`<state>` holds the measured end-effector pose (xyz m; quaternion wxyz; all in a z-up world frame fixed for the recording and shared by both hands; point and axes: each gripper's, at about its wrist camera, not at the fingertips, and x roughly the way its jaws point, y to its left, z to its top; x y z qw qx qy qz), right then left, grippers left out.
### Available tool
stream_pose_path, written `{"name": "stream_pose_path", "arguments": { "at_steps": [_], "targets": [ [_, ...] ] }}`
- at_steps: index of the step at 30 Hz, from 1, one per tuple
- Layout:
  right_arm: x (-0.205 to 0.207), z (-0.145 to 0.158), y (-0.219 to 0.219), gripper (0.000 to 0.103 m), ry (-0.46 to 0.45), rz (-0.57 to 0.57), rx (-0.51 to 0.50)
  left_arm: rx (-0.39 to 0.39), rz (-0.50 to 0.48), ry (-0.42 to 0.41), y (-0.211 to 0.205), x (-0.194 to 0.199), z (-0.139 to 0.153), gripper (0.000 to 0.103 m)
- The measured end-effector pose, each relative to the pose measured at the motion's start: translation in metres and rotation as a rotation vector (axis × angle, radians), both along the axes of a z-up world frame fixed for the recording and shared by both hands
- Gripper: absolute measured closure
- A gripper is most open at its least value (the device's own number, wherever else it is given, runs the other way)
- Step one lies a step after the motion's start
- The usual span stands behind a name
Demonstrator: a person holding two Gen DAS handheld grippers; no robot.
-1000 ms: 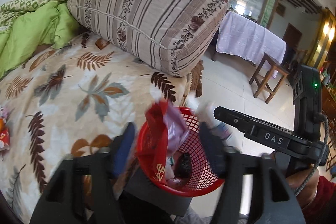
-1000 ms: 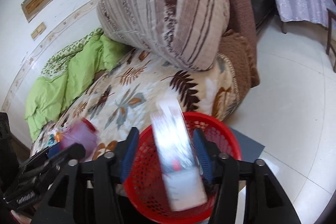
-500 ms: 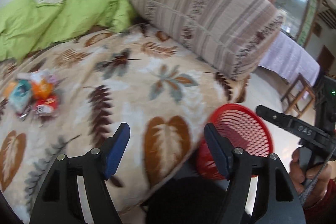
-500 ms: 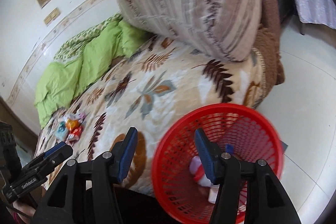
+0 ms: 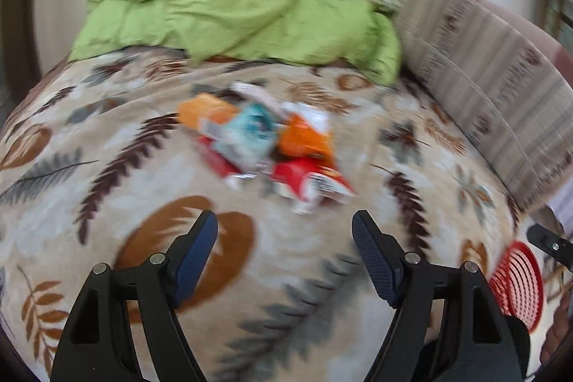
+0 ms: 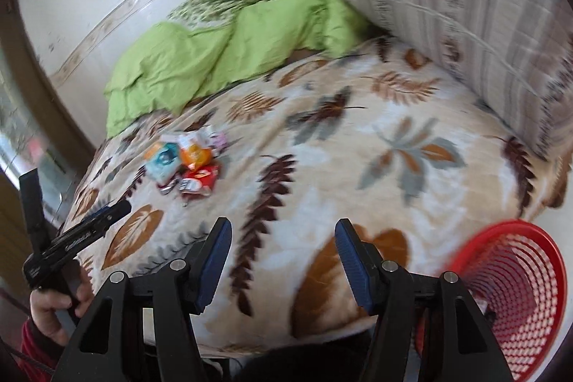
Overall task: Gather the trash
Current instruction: 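Move both grippers back over the trash on the bed, then grasp the orange-white snack bag with the right gripper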
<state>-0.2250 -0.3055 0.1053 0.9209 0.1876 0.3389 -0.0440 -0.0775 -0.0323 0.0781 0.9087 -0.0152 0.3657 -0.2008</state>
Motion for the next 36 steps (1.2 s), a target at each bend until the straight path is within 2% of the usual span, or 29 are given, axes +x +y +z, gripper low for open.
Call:
{"name": "stream_pose_path", "arguments": {
  "at_steps": [3, 4, 7, 9, 13, 19, 21, 23, 29, 33, 36],
  "targets": [
    [0.040, 0.001, 0.029, 0.038, 0.014, 0.065, -0.006, -0.033, 0.081, 0.028, 0.032, 0.024, -0.014, 0.027],
    [0.051, 0.000, 0.035, 0.035, 0.019, 0.079, -0.003, -0.045, 0.103, 0.046, 0.039, 0.031, -0.018, 0.027],
    [0.099, -0.005, 0.059, 0.031, 0.042, 0.119, -0.004, -0.113, 0.147, 0.089, 0.060, 0.049, -0.021, 0.027],
    [0.135, -0.010, 0.074, 0.025, 0.062, 0.141, -0.006, -0.133, 0.156, 0.092, 0.067, 0.056, -0.020, 0.027],
    [0.199, -0.022, 0.091, 0.025, 0.084, 0.123, -0.012, -0.128, 0.158, 0.087, 0.071, 0.065, -0.020, 0.027],
    [0.260, -0.051, 0.105, 0.025, 0.104, 0.095, -0.009, -0.161, 0.166, 0.106, 0.081, 0.081, -0.023, 0.027],
    [0.264, -0.058, 0.104, 0.026, 0.093, 0.100, -0.005, -0.170, 0.163, 0.109, 0.081, 0.085, -0.025, 0.027],
    [0.265, -0.063, 0.103, 0.051, 0.092, 0.107, -0.017, -0.175, 0.156, 0.102, 0.078, 0.089, -0.025, 0.027],
    [0.245, -0.045, 0.093, 0.052, 0.029, 0.117, 0.040, -0.183, 0.089, 0.079, 0.047, 0.099, -0.021, 0.027],
    [0.231, -0.037, 0.085, 0.052, 0.003, 0.078, 0.043, -0.143, 0.069, 0.044, 0.020, 0.113, -0.020, 0.027],
    [0.225, -0.034, 0.075, 0.052, -0.008, 0.054, 0.051, -0.102, 0.038, 0.056, -0.003, 0.128, -0.024, 0.027]
  ]
}}
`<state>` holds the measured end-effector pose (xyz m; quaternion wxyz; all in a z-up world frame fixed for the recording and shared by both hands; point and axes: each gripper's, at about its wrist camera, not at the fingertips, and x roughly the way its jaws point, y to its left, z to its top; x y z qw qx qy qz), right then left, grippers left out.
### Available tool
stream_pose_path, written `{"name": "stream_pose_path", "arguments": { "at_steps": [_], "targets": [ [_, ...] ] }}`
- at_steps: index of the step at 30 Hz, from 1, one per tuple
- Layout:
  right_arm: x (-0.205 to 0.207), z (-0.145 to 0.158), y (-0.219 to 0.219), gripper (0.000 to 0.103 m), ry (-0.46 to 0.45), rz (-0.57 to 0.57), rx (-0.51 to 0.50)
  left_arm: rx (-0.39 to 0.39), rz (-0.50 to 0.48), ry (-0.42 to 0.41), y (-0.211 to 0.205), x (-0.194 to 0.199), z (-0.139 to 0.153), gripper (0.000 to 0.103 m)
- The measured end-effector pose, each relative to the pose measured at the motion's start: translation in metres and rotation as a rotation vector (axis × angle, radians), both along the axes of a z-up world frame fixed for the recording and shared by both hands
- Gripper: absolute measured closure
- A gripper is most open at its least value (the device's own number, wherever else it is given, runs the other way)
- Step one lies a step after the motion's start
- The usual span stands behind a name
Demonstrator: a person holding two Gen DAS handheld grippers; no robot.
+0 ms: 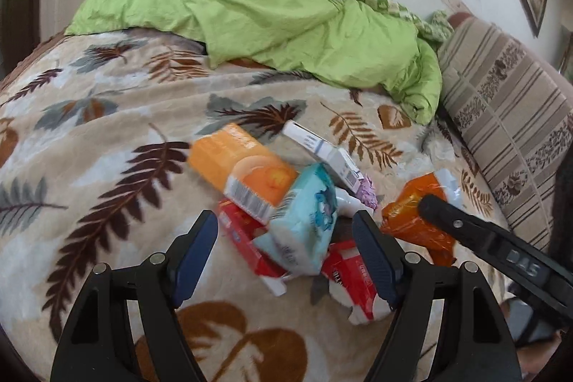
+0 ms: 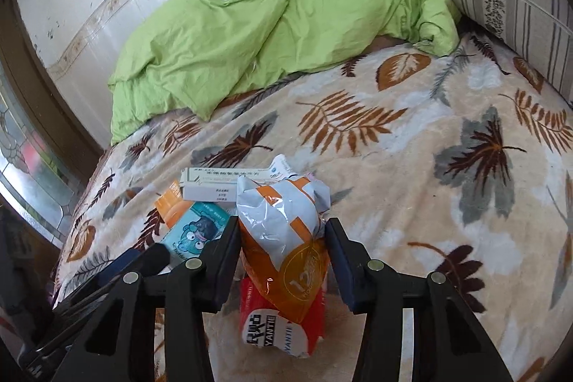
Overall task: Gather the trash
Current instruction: 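Grasp the orange-white snack bag with the right gripper, then grasp the teal packet with the left gripper while the right holds the snack bag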
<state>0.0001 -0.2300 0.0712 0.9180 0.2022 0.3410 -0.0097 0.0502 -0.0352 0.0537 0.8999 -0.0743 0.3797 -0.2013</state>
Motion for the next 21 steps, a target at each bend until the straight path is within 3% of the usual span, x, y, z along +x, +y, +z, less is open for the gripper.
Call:
{"name": "stream_pose_path", "arguments": {
  "at_steps": [3, 6, 7, 10, 13, 21],
  "targets": [
    [-0.003, 0.000, -0.009, 0.052, -0.002, -0.023, -0.010, 0.062, -0.020, 0.014, -0.019, 0.009, -0.009, 0.031],
    [-0.002, -0.002, -0.015, 0.052, 0.009, -0.027, 0.006, 0.084, -0.025, 0.047, -0.025, 0.015, -0.018, 0.062],
    [-0.002, -0.002, -0.016, 0.052, 0.010, -0.028, 0.010, 0.083, -0.030, 0.051, -0.024, 0.016, -0.021, 0.068],
    [-0.001, 0.000, -0.013, 0.052, 0.002, -0.015, 0.009, 0.108, -0.019, 0.031, -0.021, 0.010, -0.018, 0.074],
    [-0.002, 0.004, -0.007, 0.052, -0.012, 0.000, -0.013, 0.080, -0.008, 0.014, -0.008, 0.001, -0.010, 0.085],
    [-0.002, 0.007, 0.008, 0.052, -0.020, 0.050, -0.007, 0.017, 0.013, -0.009, 0.025, -0.013, 0.010, 0.085]
  ]
}}
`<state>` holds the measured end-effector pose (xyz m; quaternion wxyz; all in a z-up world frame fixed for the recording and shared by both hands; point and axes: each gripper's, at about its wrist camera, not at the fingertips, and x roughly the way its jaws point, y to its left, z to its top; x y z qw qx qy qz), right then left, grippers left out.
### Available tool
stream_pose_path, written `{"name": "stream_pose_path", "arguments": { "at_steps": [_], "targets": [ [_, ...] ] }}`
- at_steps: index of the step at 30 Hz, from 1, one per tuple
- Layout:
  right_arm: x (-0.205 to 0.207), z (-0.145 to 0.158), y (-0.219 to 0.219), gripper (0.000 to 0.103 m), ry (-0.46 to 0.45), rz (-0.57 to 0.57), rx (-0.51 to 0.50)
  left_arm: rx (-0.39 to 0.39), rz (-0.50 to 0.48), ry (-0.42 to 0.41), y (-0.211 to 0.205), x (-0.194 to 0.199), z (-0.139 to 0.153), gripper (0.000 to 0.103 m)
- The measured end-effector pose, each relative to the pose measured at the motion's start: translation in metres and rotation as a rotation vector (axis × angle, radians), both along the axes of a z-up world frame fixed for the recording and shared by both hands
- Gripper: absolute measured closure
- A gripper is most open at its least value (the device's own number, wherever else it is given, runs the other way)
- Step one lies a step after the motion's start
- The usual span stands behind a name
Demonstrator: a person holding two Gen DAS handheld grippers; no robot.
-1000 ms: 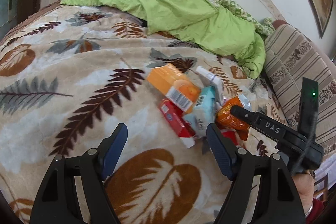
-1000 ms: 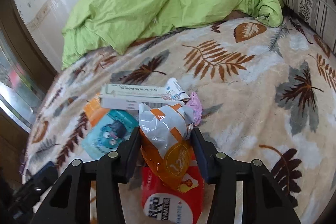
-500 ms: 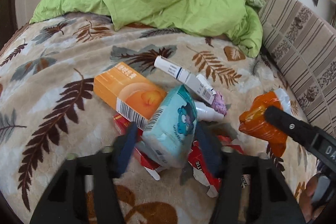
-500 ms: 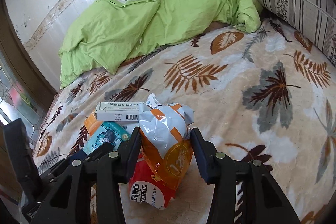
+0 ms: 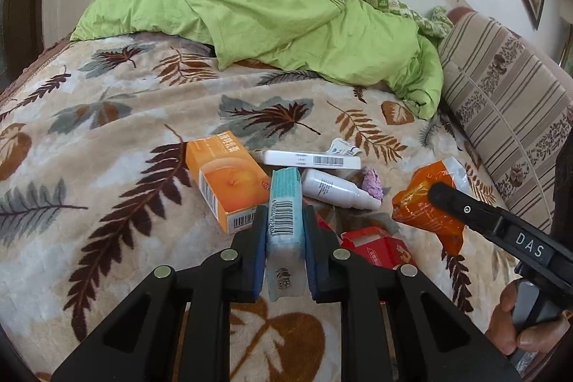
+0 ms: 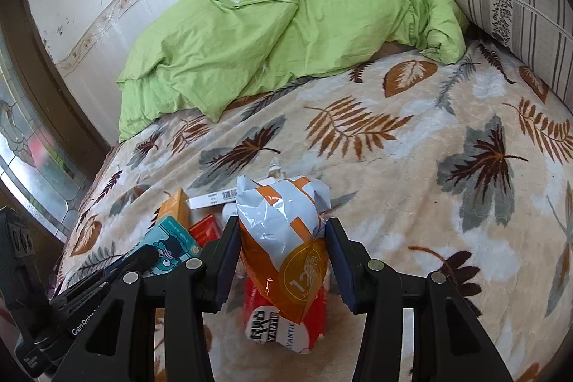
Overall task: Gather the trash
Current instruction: 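Grasp the teal packet with the left gripper while the right holds the snack bag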
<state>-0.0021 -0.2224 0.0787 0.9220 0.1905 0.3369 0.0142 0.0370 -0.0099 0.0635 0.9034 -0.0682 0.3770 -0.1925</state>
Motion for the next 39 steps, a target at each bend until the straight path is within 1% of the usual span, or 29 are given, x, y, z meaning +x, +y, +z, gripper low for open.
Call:
{"name": "stream_pose_path", "arguments": {
  "at_steps": [7, 10, 12, 15, 18, 21, 24, 27, 29, 30, 33, 37, 39],
  "targets": [
    [-0.007, 0.008, 0.026, 0.052, -0.012, 0.062, -0.004, 0.020, -0.006, 0.032, 0.013, -0.012, 0.002, 0.085],
    [-0.011, 0.011, 0.029, 0.052, -0.014, 0.065, -0.004, 0.033, -0.023, 0.074, 0.018, -0.023, -0.003, 0.086],
    [-0.014, 0.013, 0.030, 0.052, -0.016, 0.063, -0.012, 0.048, -0.033, 0.115, 0.019, -0.028, -0.011, 0.085],
    [-0.018, 0.018, 0.031, 0.052, -0.022, 0.054, -0.022, 0.049, -0.038, 0.165, 0.022, -0.032, -0.022, 0.085],
    [-0.021, 0.022, 0.032, 0.052, -0.023, 0.049, -0.026, 0.065, -0.030, 0.172, 0.022, -0.033, -0.026, 0.085],
    [-0.025, 0.024, 0.035, 0.052, -0.025, 0.047, -0.045, 0.089, -0.023, 0.177, 0.017, -0.030, -0.030, 0.083],
    [-0.027, 0.025, 0.034, 0.052, -0.019, 0.043, -0.042, 0.107, -0.016, 0.185, 0.011, -0.024, -0.035, 0.081],
    [-0.031, 0.028, 0.031, 0.052, -0.013, 0.039, -0.029, 0.135, -0.003, 0.164, 0.005, -0.024, -0.032, 0.085],
    [-0.034, 0.030, 0.031, 0.052, -0.017, 0.033, -0.033, 0.150, -0.002, 0.131, 0.001, -0.029, -0.024, 0.087],
    [-0.036, 0.032, 0.030, 0.052, -0.019, 0.030, -0.036, 0.148, -0.003, 0.113, 0.000, -0.032, -0.019, 0.087],
    [-0.045, 0.037, 0.029, 0.052, -0.029, 0.024, -0.027, 0.110, -0.013, 0.057, 0.001, -0.044, -0.001, 0.087],
    [-0.062, 0.047, 0.032, 0.052, -0.057, 0.021, -0.034, 0.115, 0.008, -0.057, 0.002, -0.069, 0.027, 0.087],
    [-0.075, 0.049, 0.035, 0.052, -0.068, 0.025, -0.034, 0.106, 0.023, -0.095, 0.005, -0.080, 0.038, 0.087]
  ]
}}
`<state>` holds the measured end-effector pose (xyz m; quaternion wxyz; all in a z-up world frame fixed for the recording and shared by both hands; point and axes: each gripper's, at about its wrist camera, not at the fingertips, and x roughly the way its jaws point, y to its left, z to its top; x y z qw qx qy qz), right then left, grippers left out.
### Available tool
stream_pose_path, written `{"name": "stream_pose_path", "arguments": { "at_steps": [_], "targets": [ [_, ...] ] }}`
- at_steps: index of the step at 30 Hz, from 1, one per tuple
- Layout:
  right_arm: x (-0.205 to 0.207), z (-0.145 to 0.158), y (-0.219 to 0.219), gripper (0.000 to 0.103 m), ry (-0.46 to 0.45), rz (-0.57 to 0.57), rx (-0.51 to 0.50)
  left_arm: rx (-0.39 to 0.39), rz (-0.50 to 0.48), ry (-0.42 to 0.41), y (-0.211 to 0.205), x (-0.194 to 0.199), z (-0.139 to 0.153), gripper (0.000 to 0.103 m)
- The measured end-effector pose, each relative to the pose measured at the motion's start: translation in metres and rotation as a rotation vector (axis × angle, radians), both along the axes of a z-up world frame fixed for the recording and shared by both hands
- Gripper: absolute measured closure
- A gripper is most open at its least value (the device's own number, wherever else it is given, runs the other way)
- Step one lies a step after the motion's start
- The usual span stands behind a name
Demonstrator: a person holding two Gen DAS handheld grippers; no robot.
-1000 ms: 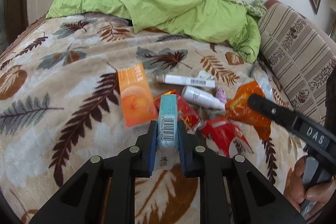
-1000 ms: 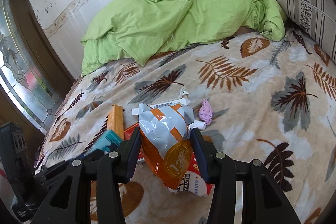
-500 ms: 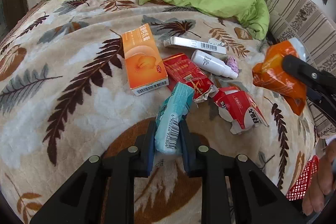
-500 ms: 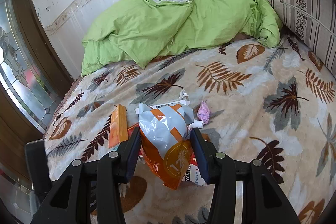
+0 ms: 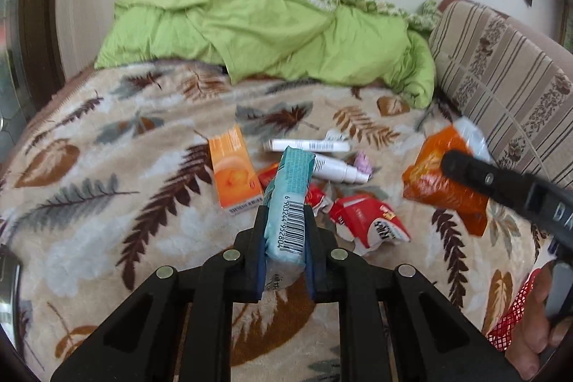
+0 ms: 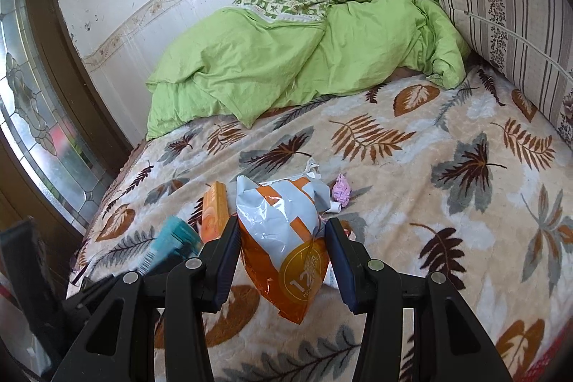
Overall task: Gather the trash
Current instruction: 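Grasp the teal packet with the left gripper while the right holds the snack bag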
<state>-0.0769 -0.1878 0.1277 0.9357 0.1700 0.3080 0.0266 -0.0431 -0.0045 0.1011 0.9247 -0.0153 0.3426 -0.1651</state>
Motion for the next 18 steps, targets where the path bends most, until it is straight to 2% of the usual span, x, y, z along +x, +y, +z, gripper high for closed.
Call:
{"name": "stream_pose_path", "arguments": {
  "at_steps": [4, 13, 18],
  "targets": [
    [-0.026, 0.003, 0.005, 0.052, -0.024, 0.010, -0.013, -0.034, 0.035, -0.036, 0.013, -0.023, 0.015, 0.087],
    [-0.072, 0.013, 0.016, 0.052, -0.088, 0.033, -0.060, -0.025, 0.068, -0.108, 0.026, -0.086, 0.032, 0.087],
    [-0.096, 0.009, 0.021, 0.052, -0.087, 0.039, -0.094, -0.033, 0.049, -0.100, 0.026, -0.119, 0.033, 0.087]
  ]
}}
